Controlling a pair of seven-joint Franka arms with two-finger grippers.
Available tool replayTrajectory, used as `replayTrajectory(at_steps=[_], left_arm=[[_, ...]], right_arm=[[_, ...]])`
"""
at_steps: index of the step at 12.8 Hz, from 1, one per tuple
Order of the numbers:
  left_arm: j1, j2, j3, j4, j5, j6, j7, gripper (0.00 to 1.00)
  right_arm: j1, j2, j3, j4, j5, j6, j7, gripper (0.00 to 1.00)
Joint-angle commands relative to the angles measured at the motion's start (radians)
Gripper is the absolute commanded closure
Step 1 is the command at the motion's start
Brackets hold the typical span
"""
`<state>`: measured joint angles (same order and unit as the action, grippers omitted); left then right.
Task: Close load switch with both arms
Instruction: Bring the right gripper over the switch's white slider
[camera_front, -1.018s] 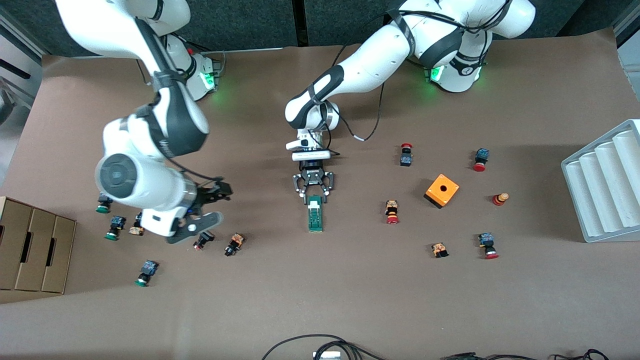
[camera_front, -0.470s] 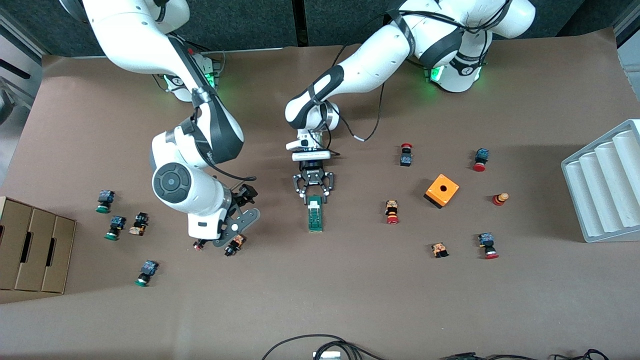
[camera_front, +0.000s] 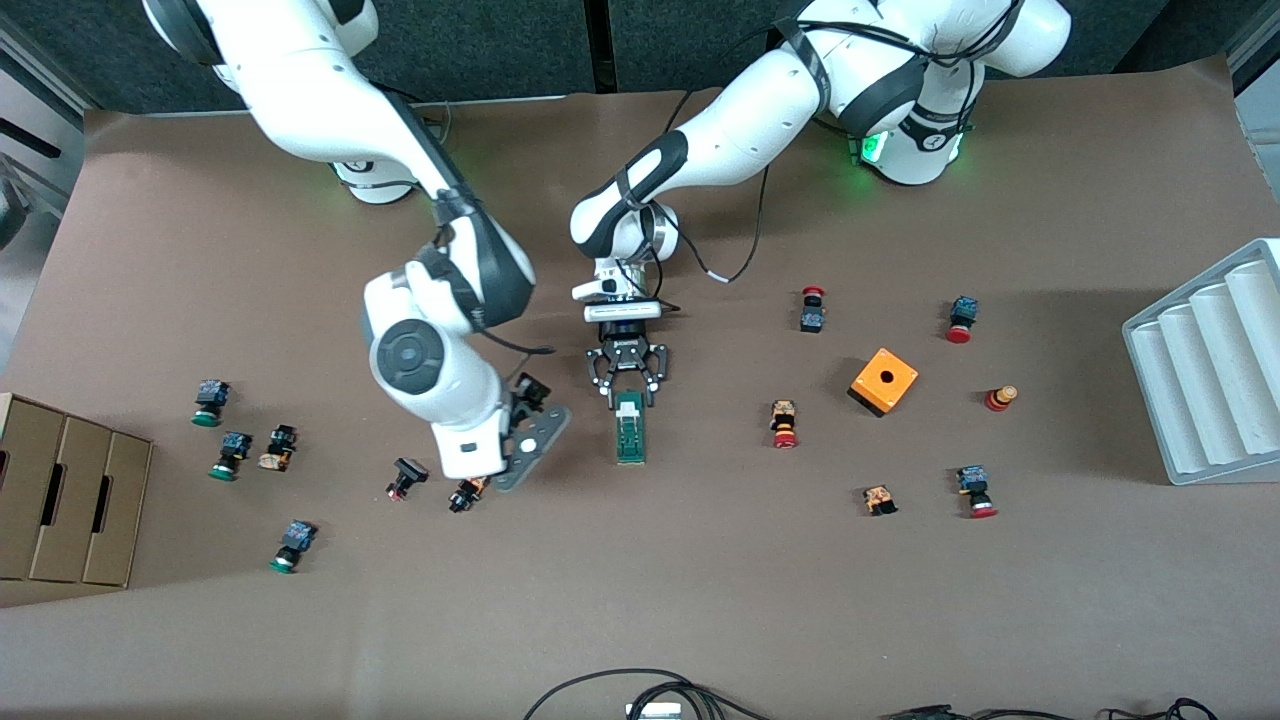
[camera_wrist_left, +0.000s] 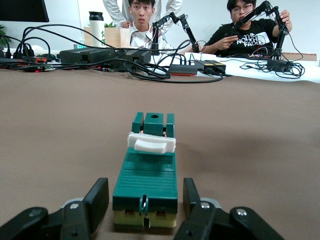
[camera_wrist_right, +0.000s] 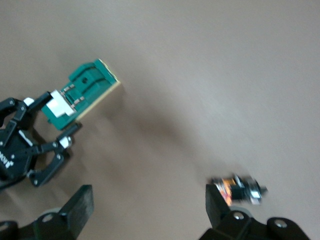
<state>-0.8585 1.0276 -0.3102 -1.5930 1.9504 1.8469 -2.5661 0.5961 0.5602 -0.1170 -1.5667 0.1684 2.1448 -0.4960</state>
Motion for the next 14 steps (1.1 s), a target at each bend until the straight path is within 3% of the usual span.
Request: replayTrajectory(at_steps=[1,14], left_arm=[[-0.017,0.011,0.010,0.010,0.015,-0.018,-0.016,0.32],[-0.027,0.028,0.048,0.011,0.038,-0.018,-0.022,0.32]], right_arm=[[0.053,0.073,-0.012,0.017,0.011,0.101,-0.021,0.00],[0.139,0.147,-0.012,0.019,0.011,0.210,-0.012,0.00]])
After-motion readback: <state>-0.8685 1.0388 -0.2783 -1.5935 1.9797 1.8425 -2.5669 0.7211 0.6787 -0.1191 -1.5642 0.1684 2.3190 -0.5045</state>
